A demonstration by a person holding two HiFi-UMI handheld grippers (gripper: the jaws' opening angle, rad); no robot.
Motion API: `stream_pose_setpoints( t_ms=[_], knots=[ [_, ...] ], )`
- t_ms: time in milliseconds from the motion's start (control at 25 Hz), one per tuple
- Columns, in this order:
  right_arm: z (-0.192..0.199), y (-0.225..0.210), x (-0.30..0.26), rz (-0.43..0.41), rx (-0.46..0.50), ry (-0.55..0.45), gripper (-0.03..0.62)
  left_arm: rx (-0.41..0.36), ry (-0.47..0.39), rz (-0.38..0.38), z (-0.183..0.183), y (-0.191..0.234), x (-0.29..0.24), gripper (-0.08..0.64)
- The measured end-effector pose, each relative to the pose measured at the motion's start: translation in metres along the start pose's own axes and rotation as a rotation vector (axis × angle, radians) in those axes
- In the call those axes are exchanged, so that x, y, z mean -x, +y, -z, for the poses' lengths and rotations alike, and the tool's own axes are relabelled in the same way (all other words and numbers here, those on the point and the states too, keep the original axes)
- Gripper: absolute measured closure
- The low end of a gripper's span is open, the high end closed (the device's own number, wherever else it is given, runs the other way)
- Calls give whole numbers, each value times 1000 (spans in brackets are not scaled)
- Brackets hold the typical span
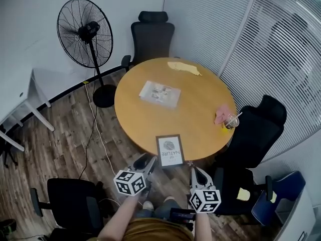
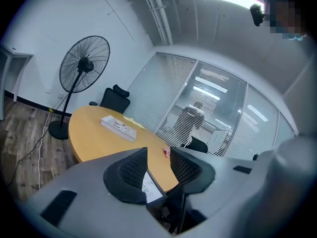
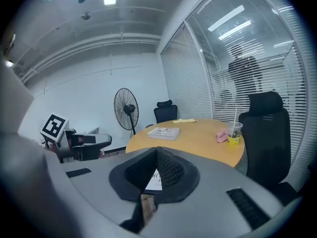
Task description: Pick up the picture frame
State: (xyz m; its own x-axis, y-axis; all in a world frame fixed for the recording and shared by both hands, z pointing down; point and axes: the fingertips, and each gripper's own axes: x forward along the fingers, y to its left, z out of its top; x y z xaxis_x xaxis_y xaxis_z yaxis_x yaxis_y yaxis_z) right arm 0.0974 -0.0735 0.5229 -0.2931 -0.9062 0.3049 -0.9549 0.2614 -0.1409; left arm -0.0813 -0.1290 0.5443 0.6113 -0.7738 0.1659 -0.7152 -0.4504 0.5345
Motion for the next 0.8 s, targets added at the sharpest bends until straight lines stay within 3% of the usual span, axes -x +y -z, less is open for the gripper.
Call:
stream_pose_setpoints(
  t_ms=[800],
  knots=[
    [10, -21, -27, -25, 20, 36, 580, 13, 69, -15, 15, 13, -34, 405]
  ],
)
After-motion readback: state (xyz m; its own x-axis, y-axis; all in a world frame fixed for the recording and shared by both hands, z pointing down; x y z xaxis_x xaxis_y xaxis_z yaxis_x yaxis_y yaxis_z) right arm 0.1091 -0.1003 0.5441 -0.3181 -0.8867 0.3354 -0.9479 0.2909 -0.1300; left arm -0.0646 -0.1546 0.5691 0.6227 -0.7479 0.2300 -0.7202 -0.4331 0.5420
